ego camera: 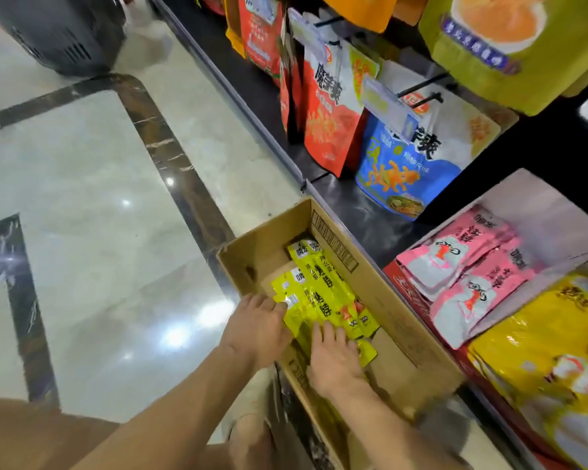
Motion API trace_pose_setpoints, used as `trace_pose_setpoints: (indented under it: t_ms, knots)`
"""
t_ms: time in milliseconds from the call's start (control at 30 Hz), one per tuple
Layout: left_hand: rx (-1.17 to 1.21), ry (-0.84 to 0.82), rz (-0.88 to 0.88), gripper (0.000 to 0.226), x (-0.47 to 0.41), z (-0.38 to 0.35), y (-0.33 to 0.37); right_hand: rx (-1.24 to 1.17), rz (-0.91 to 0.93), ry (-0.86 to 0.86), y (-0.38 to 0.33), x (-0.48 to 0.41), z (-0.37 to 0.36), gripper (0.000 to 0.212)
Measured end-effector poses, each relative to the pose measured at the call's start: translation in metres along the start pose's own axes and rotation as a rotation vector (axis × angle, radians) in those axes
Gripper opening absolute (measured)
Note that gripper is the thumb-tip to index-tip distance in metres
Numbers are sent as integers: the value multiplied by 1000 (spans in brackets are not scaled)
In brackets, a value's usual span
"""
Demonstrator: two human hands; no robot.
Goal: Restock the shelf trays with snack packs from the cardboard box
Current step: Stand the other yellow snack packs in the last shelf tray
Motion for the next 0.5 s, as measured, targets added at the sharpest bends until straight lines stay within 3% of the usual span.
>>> trace_pose_setpoints:
  t_ms: [167,500]
  knots:
    - [-49,124,3,38,-4,-9,-4,9,-49,-20,-4,-22,-18,95]
    - [-51,24,37,45,-5,-10,3,-101,-88,123,-6,-22,-10,67]
Point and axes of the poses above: each hand's wrist, its own x-axis away from the middle knuckle, its own z-axis out of the back of the hand, y = z × x, the point moved 4 cm from there along -x, towards the middle knuckle, and after that the axes turned 12 degrees about -z, right-handed, at the moved point
